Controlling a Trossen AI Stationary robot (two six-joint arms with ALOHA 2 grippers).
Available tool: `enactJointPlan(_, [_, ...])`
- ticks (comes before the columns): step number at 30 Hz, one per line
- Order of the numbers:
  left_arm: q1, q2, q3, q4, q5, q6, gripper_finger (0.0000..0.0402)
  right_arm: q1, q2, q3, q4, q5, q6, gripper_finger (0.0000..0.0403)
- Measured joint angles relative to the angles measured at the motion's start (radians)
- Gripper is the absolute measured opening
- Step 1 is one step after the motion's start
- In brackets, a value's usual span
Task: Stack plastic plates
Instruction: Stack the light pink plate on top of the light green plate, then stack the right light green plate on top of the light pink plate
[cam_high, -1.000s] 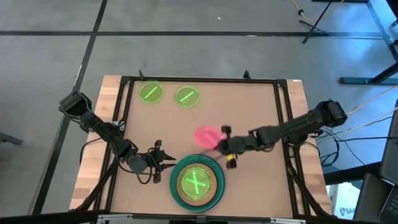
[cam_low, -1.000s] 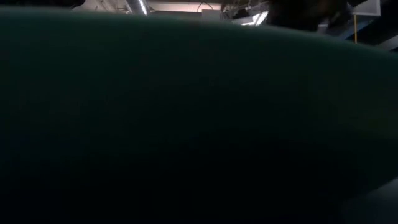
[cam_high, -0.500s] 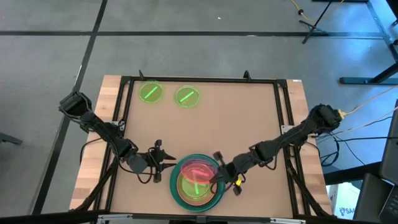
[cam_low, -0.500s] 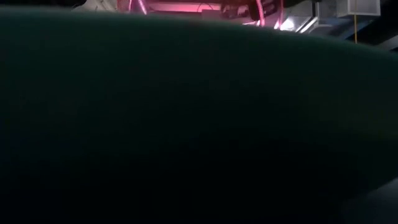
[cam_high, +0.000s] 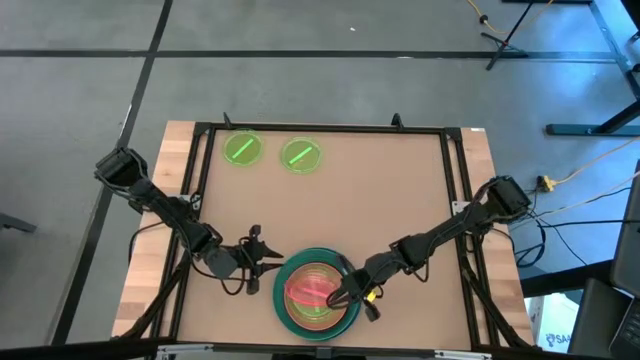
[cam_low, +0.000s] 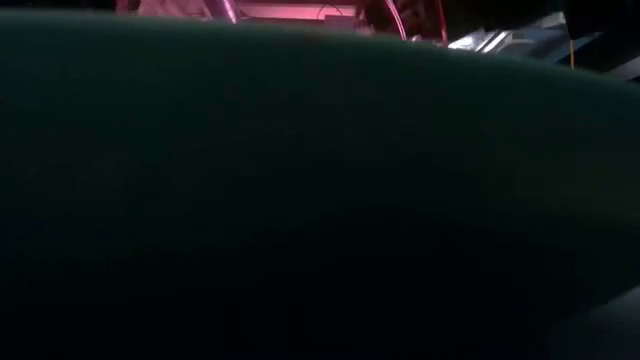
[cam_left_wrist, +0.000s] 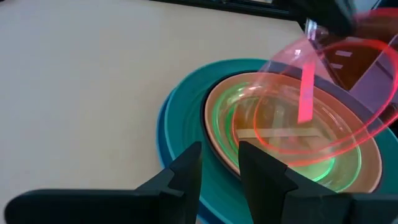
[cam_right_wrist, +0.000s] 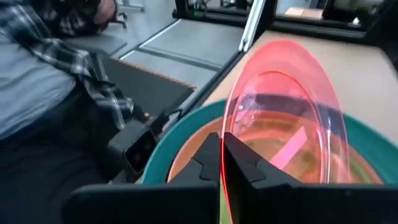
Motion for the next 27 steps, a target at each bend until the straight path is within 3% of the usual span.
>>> enactJointPlan(5, [0.015,0.000,0.000,0.000,0.009,-0.002,0.0099,-0.001,0.012,0.000,0.006,0.001,0.000,0.0025])
enactJointPlan(12, [0.041,0.000,0.000,0.002,0.036,-0.003,0.0099,0.000,0.010,0.000,-0.005,0.000,0.000,0.0117])
enactJointPlan(17, [0.093,0.000,0.000,0.008,0.046,0.001,0.0099,-0.001,-0.058,0.009,-0.165,0.008,-0.016,0.0156])
enactJointPlan(23, [0.255,0.000,0.034,-0.041,0.150,0.084,0.0099,-0.001,-0.192,0.029,-0.442,0.175,-0.032,0.0162])
enactJointPlan(27, [0.382,0.000,0.098,-0.131,0.238,0.228,0.0099,-0.001,-0.224,0.029,-0.548,0.250,-0.017,0.0161])
